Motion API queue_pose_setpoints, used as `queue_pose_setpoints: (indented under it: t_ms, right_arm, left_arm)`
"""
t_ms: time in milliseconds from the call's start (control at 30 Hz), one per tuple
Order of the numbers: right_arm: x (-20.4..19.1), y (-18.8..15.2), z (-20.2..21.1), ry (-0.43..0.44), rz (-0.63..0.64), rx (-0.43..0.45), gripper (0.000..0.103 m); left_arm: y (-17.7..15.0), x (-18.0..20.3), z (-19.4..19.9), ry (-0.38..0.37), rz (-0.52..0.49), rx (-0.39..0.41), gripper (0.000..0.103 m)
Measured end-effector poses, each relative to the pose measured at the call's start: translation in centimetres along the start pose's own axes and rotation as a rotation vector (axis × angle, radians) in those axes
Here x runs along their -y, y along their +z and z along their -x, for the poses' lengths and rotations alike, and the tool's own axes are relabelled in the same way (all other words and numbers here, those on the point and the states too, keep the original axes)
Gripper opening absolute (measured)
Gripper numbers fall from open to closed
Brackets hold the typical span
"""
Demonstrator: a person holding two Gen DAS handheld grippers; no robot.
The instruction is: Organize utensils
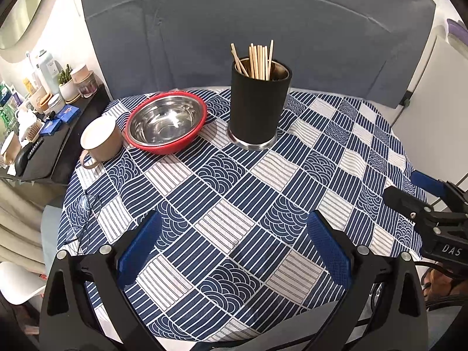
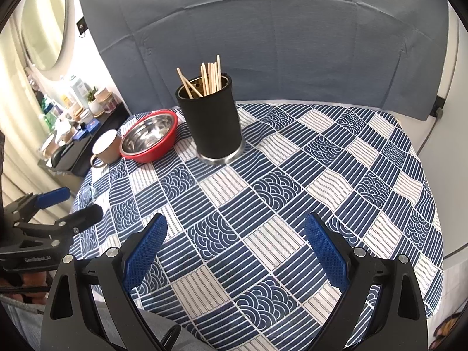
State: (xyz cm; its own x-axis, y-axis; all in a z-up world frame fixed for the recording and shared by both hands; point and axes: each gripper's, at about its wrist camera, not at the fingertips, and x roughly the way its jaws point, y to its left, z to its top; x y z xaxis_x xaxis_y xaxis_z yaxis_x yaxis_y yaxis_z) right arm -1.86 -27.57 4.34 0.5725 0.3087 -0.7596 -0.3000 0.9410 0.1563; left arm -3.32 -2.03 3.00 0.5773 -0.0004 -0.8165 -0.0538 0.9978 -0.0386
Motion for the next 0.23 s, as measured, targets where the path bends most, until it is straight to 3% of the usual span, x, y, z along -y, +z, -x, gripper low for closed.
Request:
queue_pose_setpoints:
  t_ms: [233]
  right_arm:
    - [0.03,-0.02,-0.06,0.001,-0.001,-0.002,0.091]
  left_arm:
    - [0.10,0.24,-0.27,0.008,-0.012,-0.011,0.097]
